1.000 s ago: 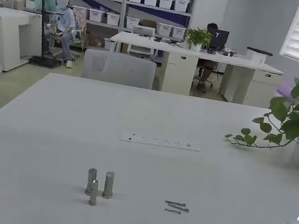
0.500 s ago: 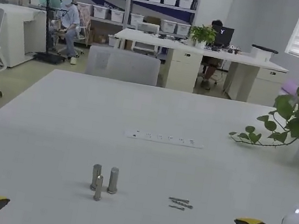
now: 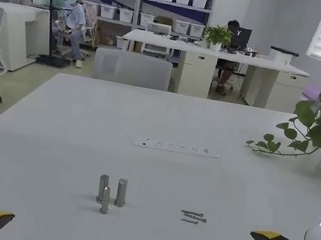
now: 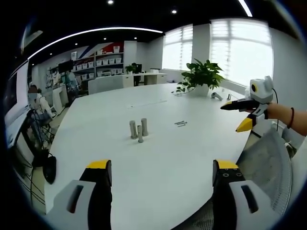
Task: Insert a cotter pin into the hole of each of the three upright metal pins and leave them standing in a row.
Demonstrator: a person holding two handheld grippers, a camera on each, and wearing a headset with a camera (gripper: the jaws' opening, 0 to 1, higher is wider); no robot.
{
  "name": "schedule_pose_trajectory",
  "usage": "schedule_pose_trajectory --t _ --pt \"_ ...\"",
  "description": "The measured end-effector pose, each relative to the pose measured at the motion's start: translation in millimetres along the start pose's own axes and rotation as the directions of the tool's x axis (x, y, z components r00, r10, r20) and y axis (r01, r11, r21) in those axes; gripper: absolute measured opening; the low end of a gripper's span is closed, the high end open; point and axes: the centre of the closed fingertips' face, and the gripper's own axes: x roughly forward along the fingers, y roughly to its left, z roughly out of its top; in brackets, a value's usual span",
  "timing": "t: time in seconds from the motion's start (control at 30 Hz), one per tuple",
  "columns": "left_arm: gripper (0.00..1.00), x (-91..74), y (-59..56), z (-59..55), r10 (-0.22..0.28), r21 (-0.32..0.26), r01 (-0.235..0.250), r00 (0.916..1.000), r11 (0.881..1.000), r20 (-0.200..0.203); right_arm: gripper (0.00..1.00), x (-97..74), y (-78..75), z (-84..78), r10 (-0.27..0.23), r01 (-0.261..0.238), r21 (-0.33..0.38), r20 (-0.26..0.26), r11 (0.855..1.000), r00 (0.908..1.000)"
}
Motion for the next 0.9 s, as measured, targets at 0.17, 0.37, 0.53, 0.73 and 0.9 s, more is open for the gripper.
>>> schedule_pose_trajectory --t 0.17,0.37,0.53,0.73,0.9 --pt "0.84 2.7 0.7 1.6 0.003 0.001 -0.003 1.0000 1.000 0.000 0.94 -0.3 0.3 -1.5 0.009 -0.009 0.006 0.005 1.000 1.0000" --pt "0.80 6.2 2.9 5.4 0.008 0.010 -0.008 0.9999 1.000 0.012 0.92 0.0 -2.1 0.1 0.008 -0.008 0.003 0.014 1.000 0.9999" --pt "0.77 10.3 4.4 9.2 0.008 0.022 -0.008 0.9998 1.000 0.020 0.90 0.4 -2.7 4.4 0.012 -0.012 0.003 0.029 1.000 0.9995" --pt "0.72 15.8 9.0 11.3 0.016 0.020 -0.016 0.9996 1.000 0.023 0.90 1.3 -2.3 5.0 0.016 -0.016 -0.002 0.030 1.000 0.9994" --pt "0.68 21.5 15.1 14.0 0.018 0.025 -0.019 0.9994 1.000 0.028 0.88 1.3 -1.2 6.6 0.015 -0.015 -0.015 0.033 1.000 0.9993"
